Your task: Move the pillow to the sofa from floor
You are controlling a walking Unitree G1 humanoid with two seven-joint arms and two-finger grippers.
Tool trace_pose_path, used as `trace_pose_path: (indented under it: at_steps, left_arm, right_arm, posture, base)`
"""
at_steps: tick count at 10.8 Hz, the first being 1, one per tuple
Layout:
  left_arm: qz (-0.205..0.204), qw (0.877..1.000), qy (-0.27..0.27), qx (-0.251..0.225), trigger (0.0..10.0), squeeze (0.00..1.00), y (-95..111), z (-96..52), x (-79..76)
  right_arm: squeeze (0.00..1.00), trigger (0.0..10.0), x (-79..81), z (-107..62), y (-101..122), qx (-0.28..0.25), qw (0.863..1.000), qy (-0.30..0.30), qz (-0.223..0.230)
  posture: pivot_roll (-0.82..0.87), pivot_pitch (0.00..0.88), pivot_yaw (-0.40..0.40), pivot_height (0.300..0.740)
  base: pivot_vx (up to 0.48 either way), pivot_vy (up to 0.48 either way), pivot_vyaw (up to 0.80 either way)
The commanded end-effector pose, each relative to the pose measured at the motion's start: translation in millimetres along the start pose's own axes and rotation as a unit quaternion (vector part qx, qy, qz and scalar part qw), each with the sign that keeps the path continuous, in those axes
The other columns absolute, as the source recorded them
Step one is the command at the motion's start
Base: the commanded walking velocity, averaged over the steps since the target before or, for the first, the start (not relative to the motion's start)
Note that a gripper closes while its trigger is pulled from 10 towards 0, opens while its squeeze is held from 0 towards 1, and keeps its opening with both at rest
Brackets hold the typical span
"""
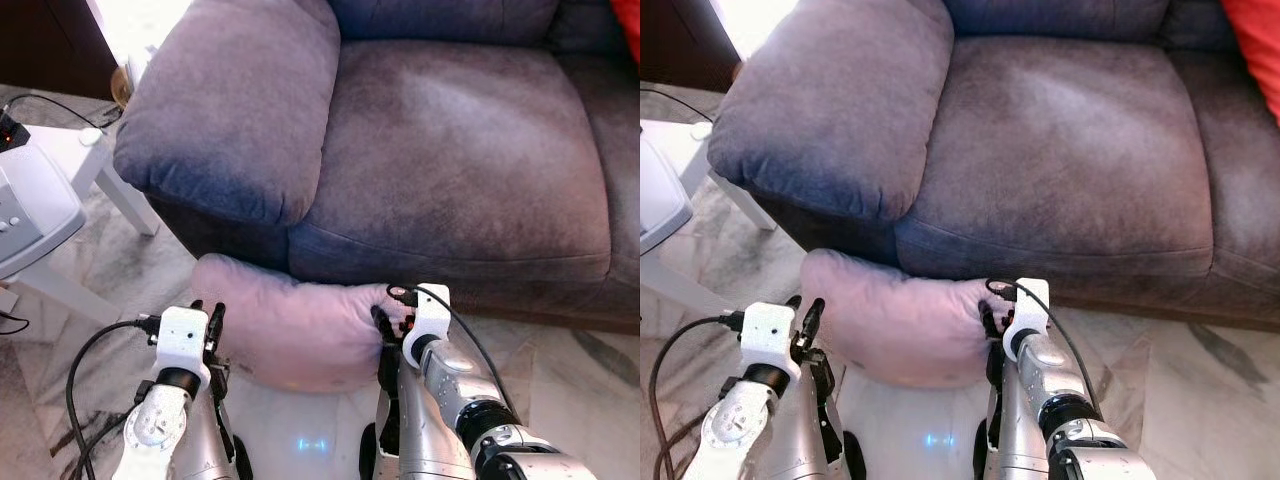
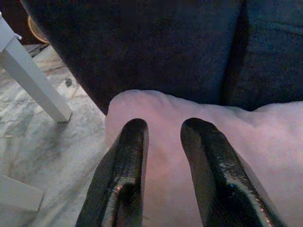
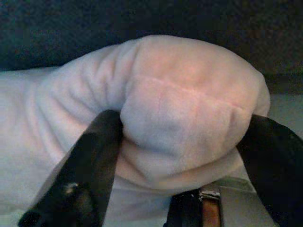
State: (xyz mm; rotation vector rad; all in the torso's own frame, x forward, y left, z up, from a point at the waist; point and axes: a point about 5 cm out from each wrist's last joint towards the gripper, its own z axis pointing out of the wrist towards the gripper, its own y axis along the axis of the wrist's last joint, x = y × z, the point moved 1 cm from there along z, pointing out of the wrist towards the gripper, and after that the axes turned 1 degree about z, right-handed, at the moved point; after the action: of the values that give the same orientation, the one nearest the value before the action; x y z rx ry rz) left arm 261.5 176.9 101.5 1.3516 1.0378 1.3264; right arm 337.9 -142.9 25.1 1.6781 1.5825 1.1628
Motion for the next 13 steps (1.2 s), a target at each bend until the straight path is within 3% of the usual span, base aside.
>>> trace_pose_path:
  at_steps: [1, 5, 13]
  left_arm:
    - [-0.006, 1.000, 0.008, 0.003, 10.0, 0.00, 1, -1.7, 3.9]
    - [-0.010, 0.999, 0.030, -0.004, 10.0, 0.00, 4, 0.0, 13.5]
    - [-0.010, 0.999, 0.051, -0.014, 10.0, 0.00, 6, 11.6, 20.9]
  right_arm:
    - [0.00, 0.0, 1.0, -1.0, -6, 0.007, 1.000, 0.007, 0.006]
    - [0.00, 0.0, -0.3, -2.7, -13, 0.010, 1.000, 0.006, 0.007]
    - [0.00, 0.0, 5.3, -0.1, 2, -0.024, 1.000, 0.020, -0.004]
  posture:
    - [0.17, 0.293, -0.025, 0.472]
    - [0.17, 0.285, -0.028, 0.472]
    - [0.15, 0.240, -0.035, 0.472]
  base:
    - [0.000, 0.000, 0.00]
    - [0.000, 0.000, 0.00]
    - [0.000, 0.000, 0.00]
